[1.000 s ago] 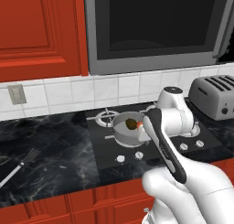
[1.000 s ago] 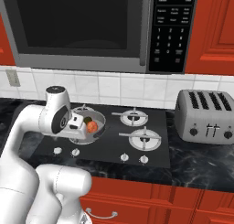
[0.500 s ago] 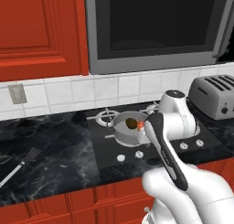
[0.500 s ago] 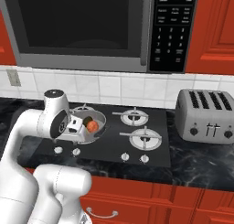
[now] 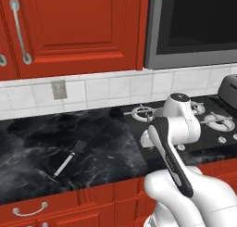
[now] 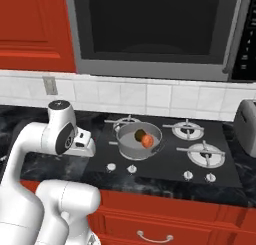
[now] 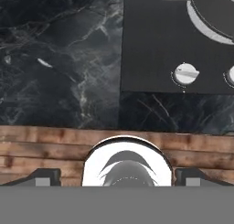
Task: Put the squash and avocado in the pot. Retrieve the spatula and lightly stir the vegetables in the pot.
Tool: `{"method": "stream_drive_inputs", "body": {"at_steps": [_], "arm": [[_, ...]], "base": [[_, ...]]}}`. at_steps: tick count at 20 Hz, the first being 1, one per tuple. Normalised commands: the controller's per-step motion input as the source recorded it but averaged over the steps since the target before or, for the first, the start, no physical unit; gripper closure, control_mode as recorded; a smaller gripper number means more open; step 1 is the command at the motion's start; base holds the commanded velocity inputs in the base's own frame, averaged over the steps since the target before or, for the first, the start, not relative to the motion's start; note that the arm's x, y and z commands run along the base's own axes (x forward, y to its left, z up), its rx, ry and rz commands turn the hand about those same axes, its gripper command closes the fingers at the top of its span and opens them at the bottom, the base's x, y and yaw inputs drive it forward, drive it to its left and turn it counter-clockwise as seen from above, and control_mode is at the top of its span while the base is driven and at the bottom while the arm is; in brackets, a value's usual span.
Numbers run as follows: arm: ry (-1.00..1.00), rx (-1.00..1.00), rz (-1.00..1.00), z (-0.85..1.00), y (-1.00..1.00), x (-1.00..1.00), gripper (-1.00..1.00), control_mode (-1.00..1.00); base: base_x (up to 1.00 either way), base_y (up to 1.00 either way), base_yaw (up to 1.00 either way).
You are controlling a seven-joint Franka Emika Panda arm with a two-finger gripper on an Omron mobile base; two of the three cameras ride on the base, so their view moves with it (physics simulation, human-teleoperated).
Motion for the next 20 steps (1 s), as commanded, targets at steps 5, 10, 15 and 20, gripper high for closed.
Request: {"method": "stream_drive_inputs", "body": {"at_steps": [5, 10, 15, 20], "arm": [[0.0, 0.0, 0.0, 0.0, 0.0, 0.0, -1.0, 1.0], [0.0, 0.0, 0.0, 0.0, 0.0, 0.0, -1.0, 1.0], [-0.05, -0.02, -0.01, -0.01, 0.48, 0.0, -1.0, -1.0], [-0.06, 0.0, -0.12, -0.2, 0.5, 0.35, -1.0, -1.0]], "base": [[0.01, 1.0, 0.0], [0.08, 0.88, 0.0], [0.0, 0.12, 0.0], [0.0, 0.0, 0.0]]}}
